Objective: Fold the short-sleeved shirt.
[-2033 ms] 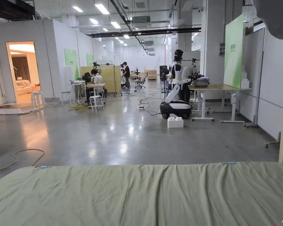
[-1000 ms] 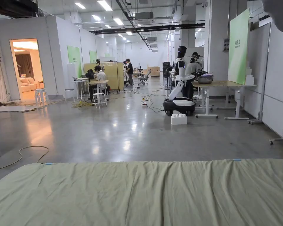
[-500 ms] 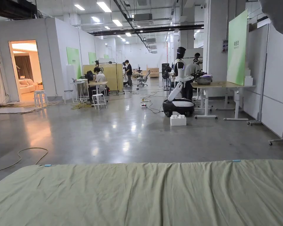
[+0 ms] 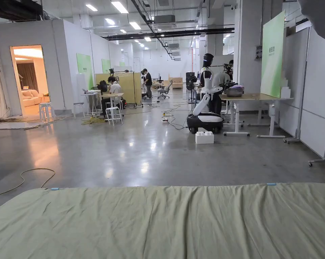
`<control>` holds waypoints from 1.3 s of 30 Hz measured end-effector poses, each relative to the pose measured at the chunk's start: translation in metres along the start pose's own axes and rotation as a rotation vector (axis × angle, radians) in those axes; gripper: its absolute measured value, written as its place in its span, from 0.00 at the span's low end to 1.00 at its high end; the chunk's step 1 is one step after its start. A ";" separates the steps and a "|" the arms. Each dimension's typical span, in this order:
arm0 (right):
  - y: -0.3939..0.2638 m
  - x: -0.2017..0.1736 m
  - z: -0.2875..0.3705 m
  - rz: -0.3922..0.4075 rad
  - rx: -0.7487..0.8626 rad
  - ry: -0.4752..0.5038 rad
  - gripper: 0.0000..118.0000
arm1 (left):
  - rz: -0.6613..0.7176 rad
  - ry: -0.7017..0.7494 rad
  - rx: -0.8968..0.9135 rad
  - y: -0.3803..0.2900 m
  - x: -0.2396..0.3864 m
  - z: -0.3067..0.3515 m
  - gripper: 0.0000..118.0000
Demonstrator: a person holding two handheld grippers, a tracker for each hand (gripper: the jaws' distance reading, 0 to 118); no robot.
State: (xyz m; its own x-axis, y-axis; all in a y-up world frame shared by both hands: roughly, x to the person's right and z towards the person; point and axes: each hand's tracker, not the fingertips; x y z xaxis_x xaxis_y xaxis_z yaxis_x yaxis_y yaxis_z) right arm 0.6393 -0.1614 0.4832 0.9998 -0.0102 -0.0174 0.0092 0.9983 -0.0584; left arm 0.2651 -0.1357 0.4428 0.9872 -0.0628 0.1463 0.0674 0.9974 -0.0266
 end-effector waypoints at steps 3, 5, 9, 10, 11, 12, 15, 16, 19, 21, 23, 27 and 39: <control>0.002 -0.001 0.000 -0.006 -0.011 -0.002 1.00 | 0.002 -0.004 0.000 0.000 0.000 0.000 1.00; 0.001 -0.001 -0.002 -0.012 -0.016 -0.012 1.00 | -0.002 -0.018 0.005 0.000 -0.001 -0.001 1.00; 0.004 -0.001 -0.006 -0.056 -0.035 -0.046 1.00 | 0.013 -0.019 0.010 0.001 -0.002 -0.001 1.00; 0.005 -0.001 -0.006 -0.082 -0.039 -0.069 1.00 | 0.024 -0.016 0.009 0.002 -0.003 -0.002 1.00; 0.006 -0.001 -0.006 -0.097 -0.048 -0.092 1.00 | 0.033 -0.012 0.007 0.003 -0.004 -0.002 1.00; 0.007 -0.001 -0.006 -0.101 -0.048 -0.105 1.00 | 0.038 -0.009 0.008 0.004 -0.004 -0.002 1.00; 0.008 -0.002 -0.010 -0.115 -0.105 -0.125 1.00 | 0.042 -0.013 0.009 0.004 -0.006 -0.002 1.00; 0.009 -0.003 -0.013 -0.130 -0.138 -0.142 1.00 | 0.043 -0.015 0.008 0.004 -0.006 -0.002 1.00; 0.011 -0.004 -0.015 -0.163 -0.180 -0.166 1.00 | 0.040 -0.026 0.008 0.005 -0.004 -0.001 1.00; 0.011 -0.007 -0.016 -0.174 -0.202 -0.206 1.00 | 0.041 -0.033 0.009 0.005 -0.003 0.000 1.00; 0.014 -0.009 -0.019 -0.189 -0.257 -0.303 1.00 | 0.041 -0.043 0.010 0.006 -0.002 0.000 1.00; 0.015 -0.011 -0.020 -0.154 -0.252 -0.346 1.00 | 0.039 -0.047 0.009 0.005 -0.001 0.000 1.00; 0.017 -0.008 -0.019 -0.195 -0.274 -0.316 1.00 | 0.048 -0.055 0.002 0.004 0.000 0.000 1.00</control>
State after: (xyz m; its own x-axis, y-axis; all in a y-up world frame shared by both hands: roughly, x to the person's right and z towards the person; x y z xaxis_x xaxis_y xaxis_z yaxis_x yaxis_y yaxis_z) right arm 0.6312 -0.1459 0.4632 0.9368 -0.1357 0.3225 0.2350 0.9269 -0.2926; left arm 0.2658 -0.1314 0.4431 0.9800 -0.0133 0.1986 0.0203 0.9992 -0.0333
